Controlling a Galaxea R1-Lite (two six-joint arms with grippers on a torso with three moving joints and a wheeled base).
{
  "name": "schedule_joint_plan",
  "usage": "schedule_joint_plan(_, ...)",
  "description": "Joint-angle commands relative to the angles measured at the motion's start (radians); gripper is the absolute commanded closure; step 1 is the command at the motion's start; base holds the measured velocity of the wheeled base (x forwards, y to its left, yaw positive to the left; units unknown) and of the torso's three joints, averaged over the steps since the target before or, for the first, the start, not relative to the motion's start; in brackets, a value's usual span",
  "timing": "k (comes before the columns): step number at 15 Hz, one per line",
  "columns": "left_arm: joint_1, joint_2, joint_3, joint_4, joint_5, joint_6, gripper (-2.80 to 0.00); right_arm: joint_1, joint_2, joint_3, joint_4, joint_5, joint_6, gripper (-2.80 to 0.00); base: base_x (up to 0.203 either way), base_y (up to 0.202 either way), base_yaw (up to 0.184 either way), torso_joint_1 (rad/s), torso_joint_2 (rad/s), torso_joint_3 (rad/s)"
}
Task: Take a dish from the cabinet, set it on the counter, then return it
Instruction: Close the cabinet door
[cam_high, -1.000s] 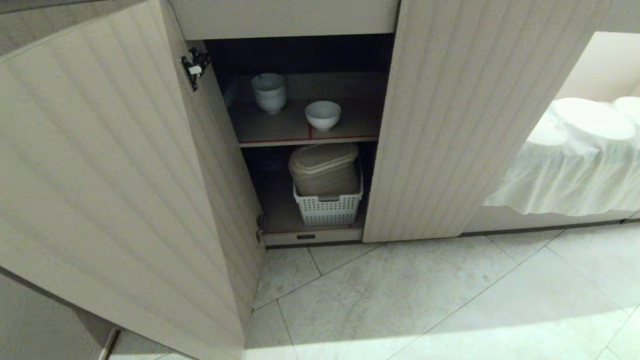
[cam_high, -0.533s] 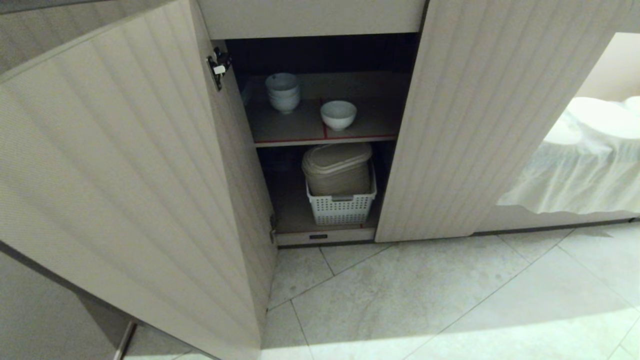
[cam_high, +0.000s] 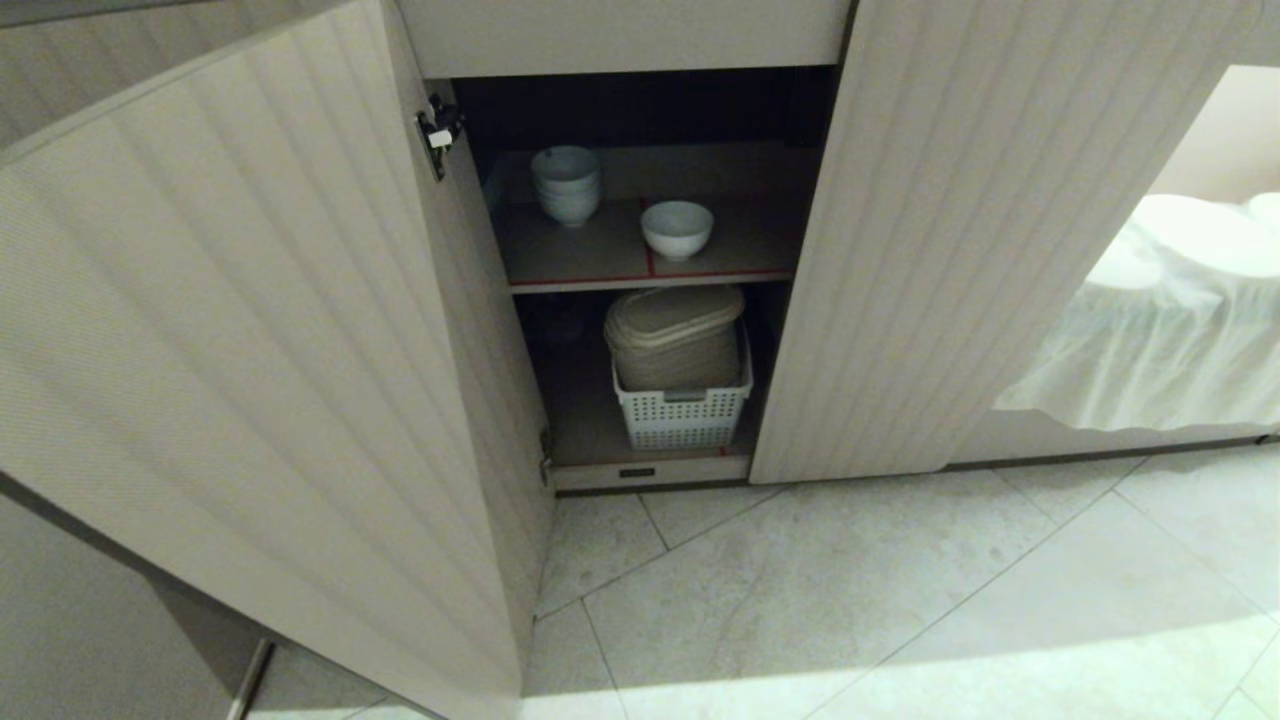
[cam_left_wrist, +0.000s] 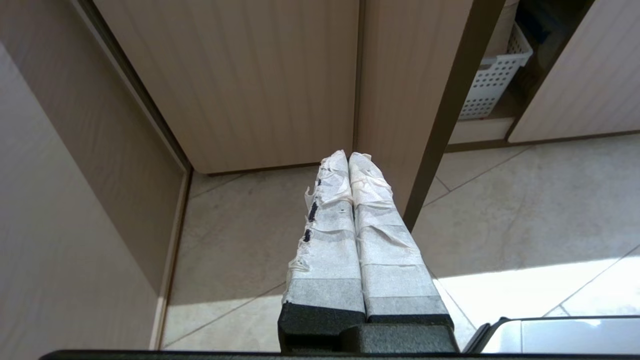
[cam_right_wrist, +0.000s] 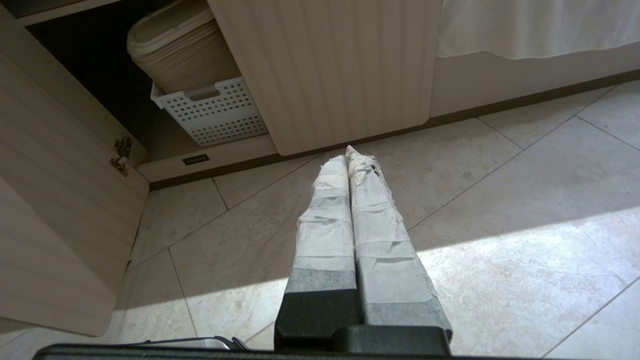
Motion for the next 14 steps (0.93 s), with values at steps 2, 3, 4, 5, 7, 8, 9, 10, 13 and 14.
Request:
schedule_joint_plan(2, -0.001, 0.0, 0.0, -0.002, 0.005, -0.017, 0.0, 0.0, 0.001, 0.0, 0.0, 0.0, 0.002, 0.0, 0.0, 0.0, 0.0, 0.0, 0.0, 0.0)
schedule_joint_plan(3, 0.001, 0.0, 0.0, -0.002, 0.011, -0.017, 0.0, 0.0, 0.001, 0.0, 0.0, 0.0, 0.002, 0.0, 0.0, 0.0, 0.0, 0.0, 0.0, 0.0)
schedule_joint_plan(4, 0.001, 0.0, 0.0, -0.002, 0.023, -0.023, 0.0, 0.0, 0.001, -0.001, 0.0, 0.0, 0.002, 0.0, 0.0, 0.0, 0.0, 0.0, 0.0, 0.0)
schedule_joint_plan(5, 0.001, 0.0, 0.0, 0.0, 0.025, -0.031, 0.0, 0.0, 0.001, 0.0, 0.0, 0.0, 0.002, 0.0, 0.0, 0.0, 0.0, 0.0, 0.0, 0.0)
schedule_joint_plan(7, 0.001, 0.0, -0.002, -0.002, 0.025, -0.034, 0.0, 0.001, 0.001, 0.0, 0.0, 0.0, 0.002, 0.0, 0.0, 0.0, 0.0, 0.0, 0.0, 0.0)
schedule_joint_plan(8, 0.001, 0.0, -0.002, -0.002, 0.025, -0.032, 0.0, 0.0, 0.001, 0.0, 0.0, 0.0, 0.002, 0.0, 0.0, 0.0, 0.0, 0.0, 0.0, 0.0)
schedule_joint_plan(9, 0.001, 0.0, -0.002, -0.003, 0.024, -0.031, 0.0, 0.0, 0.001, 0.0, 0.0, 0.0, 0.002, 0.0, 0.0, 0.0, 0.0, 0.0, 0.0, 0.0)
schedule_joint_plan(10, 0.001, 0.0, -0.002, -0.003, 0.022, -0.029, 0.0, 0.0, 0.001, 0.0, 0.0, 0.0, 0.002, 0.0, 0.0, 0.0, 0.0, 0.0, 0.0, 0.0)
schedule_joint_plan(13, 0.001, 0.0, -0.002, -0.003, 0.017, 0.005, 0.0, 0.0, 0.001, 0.0, 0.0, 0.0, 0.002, 0.0, 0.0, 0.0, 0.0, 0.0, 0.0, 0.0)
schedule_joint_plan(14, 0.001, 0.0, -0.002, -0.003, 0.015, 0.028, 0.0, 0.0, 0.001, 0.0, 0.0, 0.0, 0.002, 0.0, 0.0, 0.0, 0.0, 0.0, 0.0, 0.0)
